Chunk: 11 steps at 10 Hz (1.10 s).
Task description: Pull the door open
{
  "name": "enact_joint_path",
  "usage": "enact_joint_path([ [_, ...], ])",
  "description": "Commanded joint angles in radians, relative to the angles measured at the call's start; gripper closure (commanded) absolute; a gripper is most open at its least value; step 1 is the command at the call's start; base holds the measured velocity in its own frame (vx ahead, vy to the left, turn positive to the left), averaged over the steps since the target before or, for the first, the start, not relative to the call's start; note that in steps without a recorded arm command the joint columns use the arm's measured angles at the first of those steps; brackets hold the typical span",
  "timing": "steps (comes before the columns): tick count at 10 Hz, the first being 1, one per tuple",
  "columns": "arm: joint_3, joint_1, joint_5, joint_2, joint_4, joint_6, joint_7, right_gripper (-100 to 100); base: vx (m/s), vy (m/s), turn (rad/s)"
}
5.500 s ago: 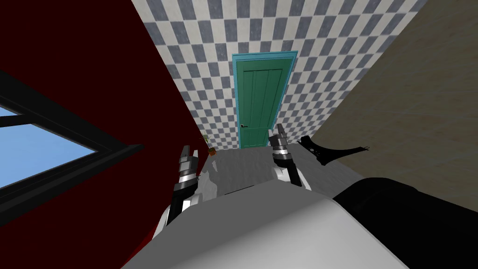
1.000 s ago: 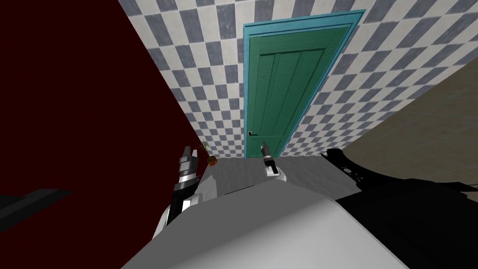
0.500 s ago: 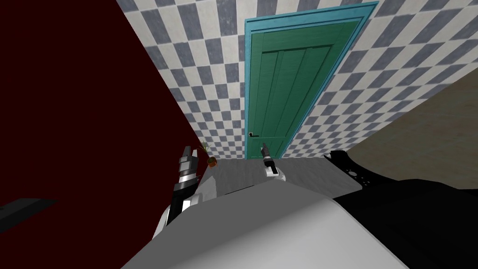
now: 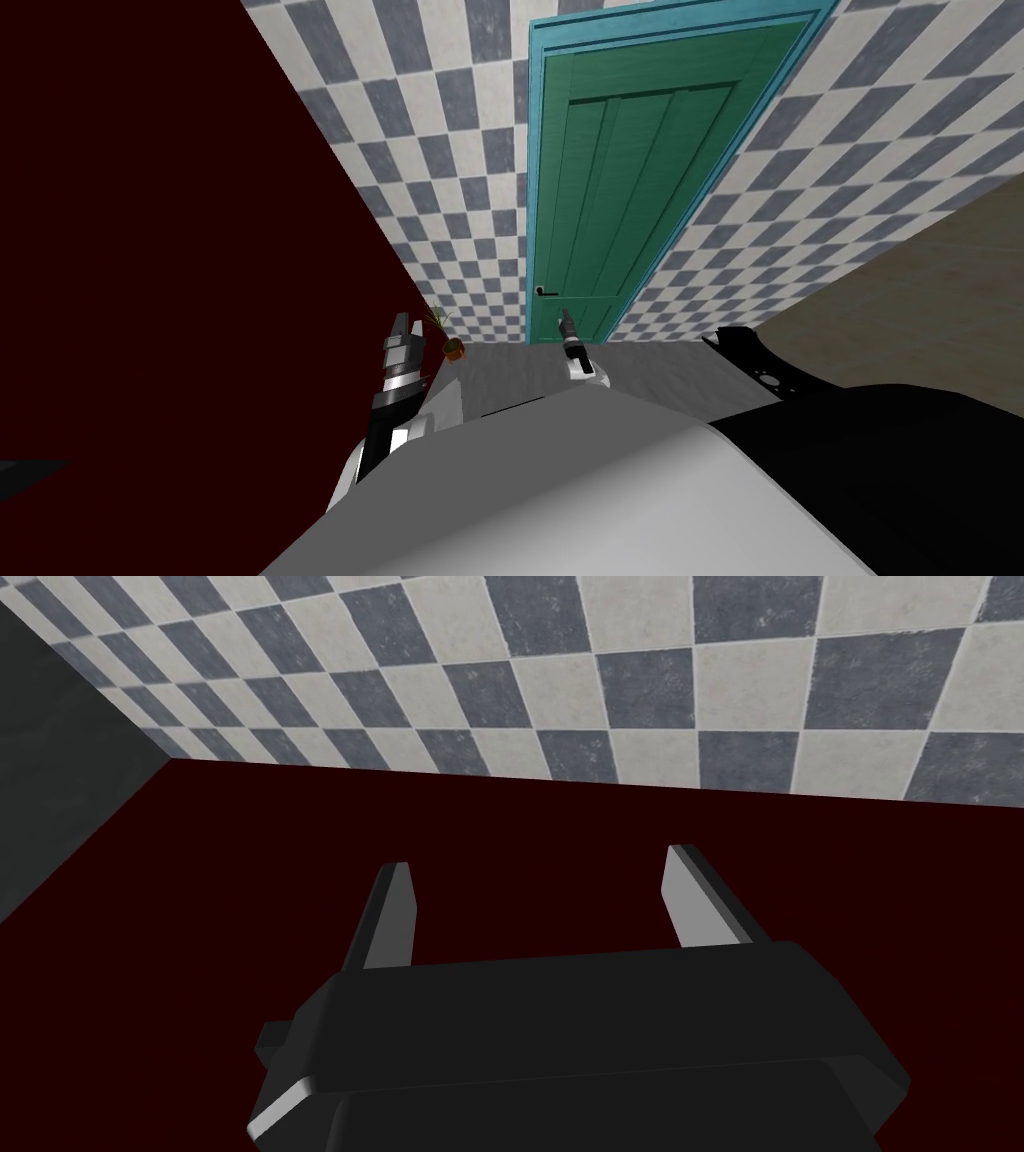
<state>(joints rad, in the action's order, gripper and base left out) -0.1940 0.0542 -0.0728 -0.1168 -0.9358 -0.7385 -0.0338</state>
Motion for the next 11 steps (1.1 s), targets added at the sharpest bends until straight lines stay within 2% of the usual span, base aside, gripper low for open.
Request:
enact_joint_path([
  [1, -0.004, 0.017, -0.003, -0.004, 0.046, -0.016, 0.000, -100, 0.063, -0.010, 0.011],
  [3, -0.010, 0.038, -0.007, -0.005, 0.102, -0.029, 0.004, -100, 0.079, -0.009, 0.018],
  [4, -0.010, 0.038, -0.007, -0.005, 0.102, -0.029, 0.004, -100, 0.056, -0.002, 0.006],
  [11, -0.027, 0.104, -0.020, -0.008, 0.275, -0.069, 0.015, -100, 0.086, -0.011, 0.015],
])
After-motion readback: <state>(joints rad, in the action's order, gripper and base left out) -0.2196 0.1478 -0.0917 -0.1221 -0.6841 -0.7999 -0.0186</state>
